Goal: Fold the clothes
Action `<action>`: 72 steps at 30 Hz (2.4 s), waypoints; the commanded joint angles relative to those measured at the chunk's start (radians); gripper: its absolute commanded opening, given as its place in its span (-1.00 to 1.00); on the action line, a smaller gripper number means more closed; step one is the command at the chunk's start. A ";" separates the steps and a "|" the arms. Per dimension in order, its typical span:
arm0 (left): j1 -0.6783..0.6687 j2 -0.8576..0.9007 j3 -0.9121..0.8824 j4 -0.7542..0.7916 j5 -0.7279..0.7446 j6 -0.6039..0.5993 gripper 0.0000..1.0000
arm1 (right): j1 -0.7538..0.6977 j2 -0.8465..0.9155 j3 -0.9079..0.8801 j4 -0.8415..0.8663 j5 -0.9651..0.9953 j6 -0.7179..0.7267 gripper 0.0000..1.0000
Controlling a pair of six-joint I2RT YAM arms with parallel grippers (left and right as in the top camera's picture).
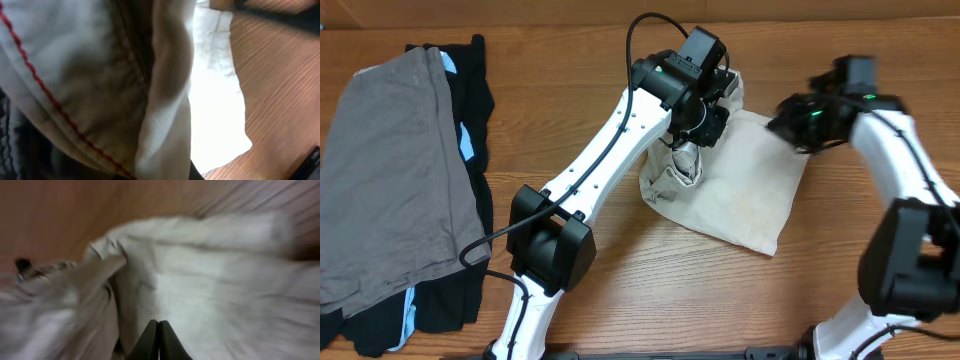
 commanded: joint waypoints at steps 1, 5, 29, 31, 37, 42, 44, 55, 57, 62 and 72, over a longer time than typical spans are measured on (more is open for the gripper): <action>0.008 -0.002 0.007 -0.004 -0.055 -0.009 -0.92 | -0.054 -0.063 0.041 -0.064 -0.006 -0.018 -0.92; 0.040 -0.024 0.071 -0.104 -0.163 -0.009 -0.92 | -0.056 -0.063 -0.010 -0.104 0.005 -0.063 -0.92; 0.263 -0.031 0.400 -0.565 -0.507 -0.121 -0.92 | 0.133 -0.051 -0.398 0.201 0.047 -0.031 -0.92; 0.289 -0.031 0.400 -0.565 -0.507 -0.105 -0.92 | 0.132 -0.050 -0.402 0.206 0.053 -0.031 -0.92; 0.334 -0.031 0.400 -0.558 -0.402 -0.054 -0.92 | 0.135 -0.027 -0.424 0.249 0.053 -0.031 -0.92; 0.331 -0.031 0.400 -0.539 -0.398 -0.054 -0.92 | 0.154 -0.011 -0.428 0.316 0.026 -0.039 -0.92; 0.331 -0.031 0.400 -0.538 -0.398 -0.054 -0.92 | 0.155 -0.012 -0.427 0.360 -0.010 -0.039 -0.92; 0.320 -0.030 0.399 -0.482 -0.330 -0.059 -0.92 | 0.171 0.006 -0.427 0.463 -0.026 -0.127 -0.92; 0.312 -0.029 0.399 -0.465 -0.321 -0.063 -0.92 | 0.184 0.028 -0.428 0.464 -0.021 -0.144 -0.92; 0.284 -0.022 0.399 -0.440 -0.319 -0.075 -0.92 | 0.203 0.096 -0.428 0.478 -0.013 -0.139 -0.92; 0.203 0.037 0.381 -0.396 -0.280 -0.185 -0.92 | 0.200 0.114 -0.428 0.465 0.023 -0.098 -0.92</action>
